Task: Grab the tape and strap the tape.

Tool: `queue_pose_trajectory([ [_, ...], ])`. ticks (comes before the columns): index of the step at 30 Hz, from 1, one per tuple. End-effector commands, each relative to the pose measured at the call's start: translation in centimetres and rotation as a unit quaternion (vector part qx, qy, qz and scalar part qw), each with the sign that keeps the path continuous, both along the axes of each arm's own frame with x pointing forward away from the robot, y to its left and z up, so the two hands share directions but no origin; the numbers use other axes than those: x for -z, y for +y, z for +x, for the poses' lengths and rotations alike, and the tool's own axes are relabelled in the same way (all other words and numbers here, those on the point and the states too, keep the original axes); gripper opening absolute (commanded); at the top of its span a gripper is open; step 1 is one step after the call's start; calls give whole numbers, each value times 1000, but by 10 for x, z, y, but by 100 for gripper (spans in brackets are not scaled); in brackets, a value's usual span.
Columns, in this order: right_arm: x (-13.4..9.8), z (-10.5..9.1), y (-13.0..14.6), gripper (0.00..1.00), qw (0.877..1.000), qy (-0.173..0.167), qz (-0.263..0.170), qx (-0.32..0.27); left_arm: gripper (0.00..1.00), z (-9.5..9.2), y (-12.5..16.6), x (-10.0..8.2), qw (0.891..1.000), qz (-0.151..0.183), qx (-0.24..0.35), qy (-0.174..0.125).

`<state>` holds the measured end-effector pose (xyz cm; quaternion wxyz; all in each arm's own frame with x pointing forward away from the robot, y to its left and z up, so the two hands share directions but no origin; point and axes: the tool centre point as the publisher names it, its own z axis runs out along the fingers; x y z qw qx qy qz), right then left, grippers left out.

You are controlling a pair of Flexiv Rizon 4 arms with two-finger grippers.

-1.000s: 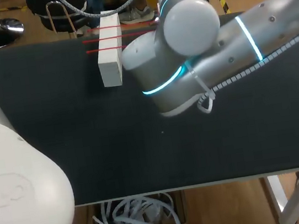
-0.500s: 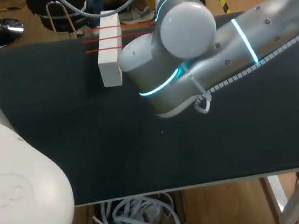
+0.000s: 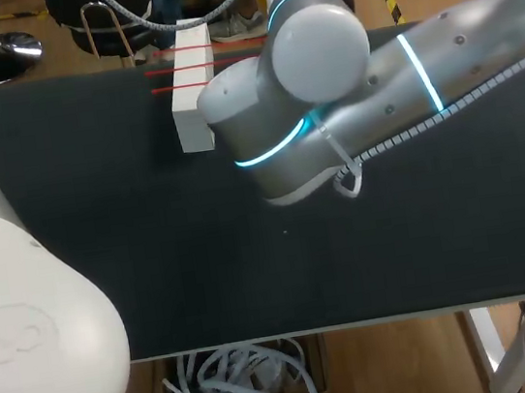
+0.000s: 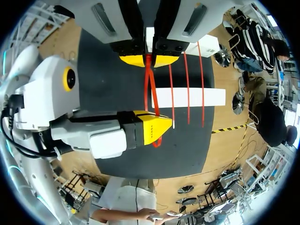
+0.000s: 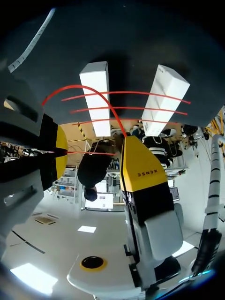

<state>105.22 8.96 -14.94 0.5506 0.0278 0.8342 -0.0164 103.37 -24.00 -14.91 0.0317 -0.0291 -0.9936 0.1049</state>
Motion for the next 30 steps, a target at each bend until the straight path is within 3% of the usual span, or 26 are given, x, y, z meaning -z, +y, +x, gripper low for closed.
queue_pose_trajectory([
  [1,-2,-1,3,0,1000,5,-1,0,0,0,0,-1,1000,2,-1,1],
  [30,-4,3,15,0,1000,7,3,-5,0,0,0,-1,1000,2,-1,1],
])
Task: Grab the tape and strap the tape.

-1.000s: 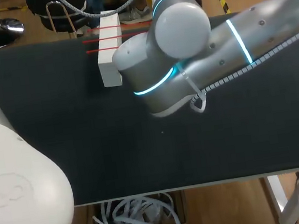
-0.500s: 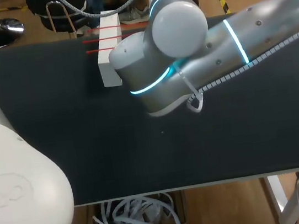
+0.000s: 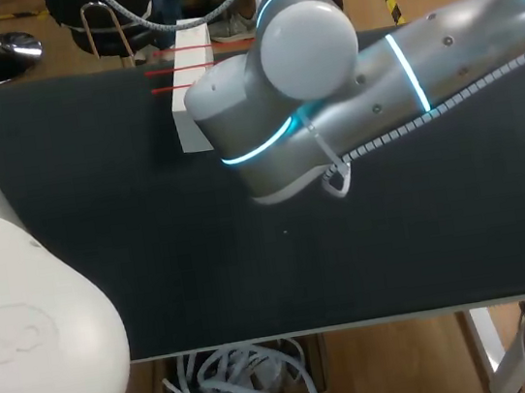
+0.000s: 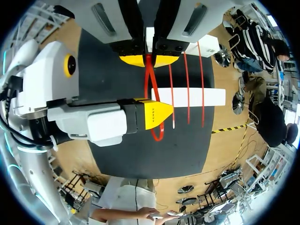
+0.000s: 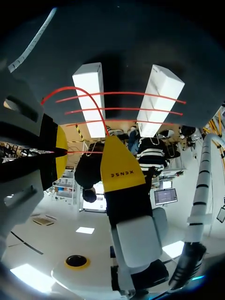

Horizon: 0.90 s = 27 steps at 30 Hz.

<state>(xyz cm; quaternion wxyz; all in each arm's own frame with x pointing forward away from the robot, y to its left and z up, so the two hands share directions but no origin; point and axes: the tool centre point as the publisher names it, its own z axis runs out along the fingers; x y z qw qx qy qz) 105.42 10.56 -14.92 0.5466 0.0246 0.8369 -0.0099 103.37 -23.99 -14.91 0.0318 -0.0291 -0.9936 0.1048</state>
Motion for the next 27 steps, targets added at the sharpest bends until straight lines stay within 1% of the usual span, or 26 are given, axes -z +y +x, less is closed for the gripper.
queue_pose_trajectory([
  [1,-4,1,-2,0,1000,2,-1,2,0,0,0,-1,1000,2,-1,0],
  [6,-2,1,-5,0,1000,2,-1,8,0,0,0,-1,1000,2,-1,0],
  [27,2,-1,7,0,1000,6,7,5,0,0,0,-1,1000,2,-1,0],
])
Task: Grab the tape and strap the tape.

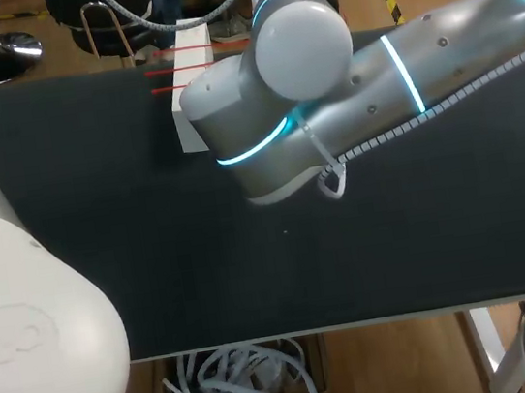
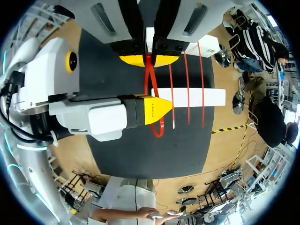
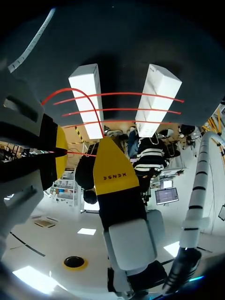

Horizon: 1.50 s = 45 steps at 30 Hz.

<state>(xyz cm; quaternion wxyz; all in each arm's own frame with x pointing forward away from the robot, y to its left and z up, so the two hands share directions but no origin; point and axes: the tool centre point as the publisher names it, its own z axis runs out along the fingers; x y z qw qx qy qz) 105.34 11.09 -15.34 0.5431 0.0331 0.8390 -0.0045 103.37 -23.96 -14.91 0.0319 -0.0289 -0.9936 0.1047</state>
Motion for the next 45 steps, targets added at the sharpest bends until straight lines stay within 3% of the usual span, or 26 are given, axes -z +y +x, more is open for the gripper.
queue_pose_trajectory([
  [1,-2,-1,2,0,1000,3,-2,0,0,0,-1,-1,1000,2,0,0],
  [27,-1,-10,13,0,1000,13,3,-26,0,0,-1,-1,1000,2,0,0],
  [45,-8,-6,16,0,999,9,16,-37,0,0,-1,-1,1000,2,0,0],
])
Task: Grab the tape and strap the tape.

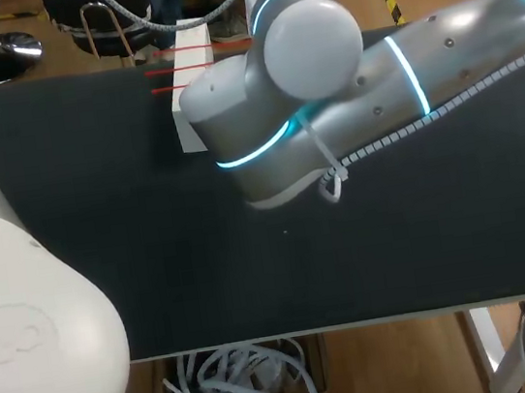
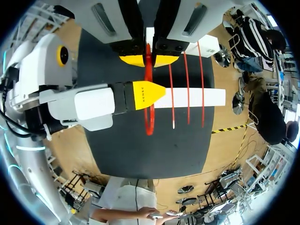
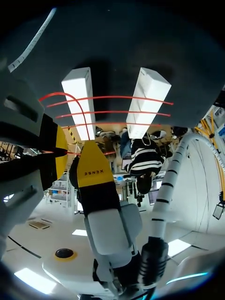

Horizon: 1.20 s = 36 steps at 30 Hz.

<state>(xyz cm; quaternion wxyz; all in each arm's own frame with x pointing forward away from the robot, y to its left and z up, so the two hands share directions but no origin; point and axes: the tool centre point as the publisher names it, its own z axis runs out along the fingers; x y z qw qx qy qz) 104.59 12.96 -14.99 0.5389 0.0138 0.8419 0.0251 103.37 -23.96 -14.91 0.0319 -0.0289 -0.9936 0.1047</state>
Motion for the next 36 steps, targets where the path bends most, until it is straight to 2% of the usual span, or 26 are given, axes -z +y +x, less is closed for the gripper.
queue_pose_trajectory([
  [1,-4,2,-2,0,1000,5,3,-6,0,0,-1,-1,1000,2,0,0],
  [17,-6,-2,5,0,999,13,18,-24,0,0,-1,-1,1000,2,0,0],
  [25,-7,-4,8,0,998,19,46,-33,0,0,-1,-1,1000,2,0,0],
  [36,-8,-4,6,0,998,18,51,-33,0,0,-1,-1,1000,2,0,0],
])
